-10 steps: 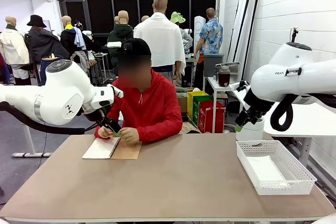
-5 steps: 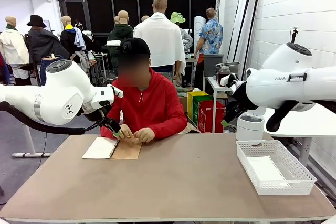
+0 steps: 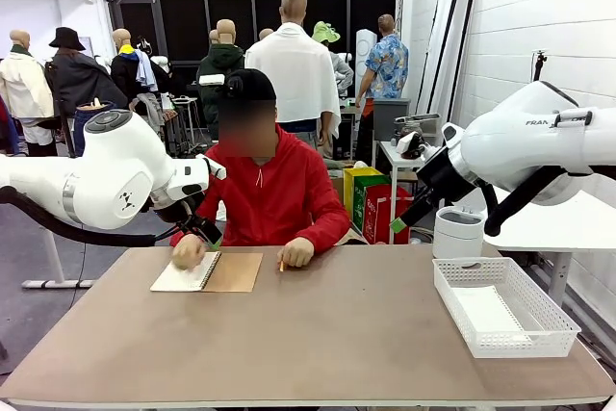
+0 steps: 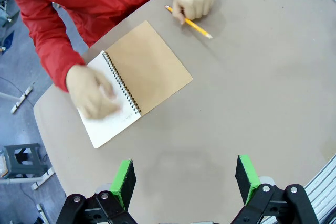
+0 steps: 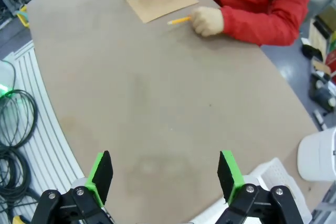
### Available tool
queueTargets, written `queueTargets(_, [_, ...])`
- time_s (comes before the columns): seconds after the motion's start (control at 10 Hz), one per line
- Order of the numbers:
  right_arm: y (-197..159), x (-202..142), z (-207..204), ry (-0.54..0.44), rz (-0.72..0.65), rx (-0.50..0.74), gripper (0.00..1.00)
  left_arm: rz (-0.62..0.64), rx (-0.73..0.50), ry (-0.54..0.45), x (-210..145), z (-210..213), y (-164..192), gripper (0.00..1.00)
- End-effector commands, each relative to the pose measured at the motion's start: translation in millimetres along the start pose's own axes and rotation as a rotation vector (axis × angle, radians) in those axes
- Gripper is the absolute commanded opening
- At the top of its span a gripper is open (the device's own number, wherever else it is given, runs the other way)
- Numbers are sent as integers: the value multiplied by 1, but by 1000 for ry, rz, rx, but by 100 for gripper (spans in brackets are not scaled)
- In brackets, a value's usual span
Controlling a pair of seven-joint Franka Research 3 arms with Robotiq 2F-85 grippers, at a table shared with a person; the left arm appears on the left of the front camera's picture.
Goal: Sort the paper based on its condition.
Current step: If a person hands you a paper, place it in the Organizing basket , and if it's crumpled, put it in the Trash can.
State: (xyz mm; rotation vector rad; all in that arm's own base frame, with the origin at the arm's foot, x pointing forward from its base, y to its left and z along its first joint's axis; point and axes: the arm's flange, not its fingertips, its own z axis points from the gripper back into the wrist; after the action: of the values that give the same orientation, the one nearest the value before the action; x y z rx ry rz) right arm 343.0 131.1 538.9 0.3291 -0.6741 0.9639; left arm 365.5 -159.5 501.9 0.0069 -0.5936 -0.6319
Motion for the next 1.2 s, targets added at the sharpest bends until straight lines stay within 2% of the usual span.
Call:
queueTargets(0.0, [8,-17,-8,-8,4,44,100,-6,-2,-4,0,-1,1,100])
queueTargets(0.1, [0,0,0,0,0,0,100,-6,-2,-4,0,-1,1,100])
queueTargets(1.1, [0,0,0,0,0,0,100,-6,-2,-4,0,-1,1,100])
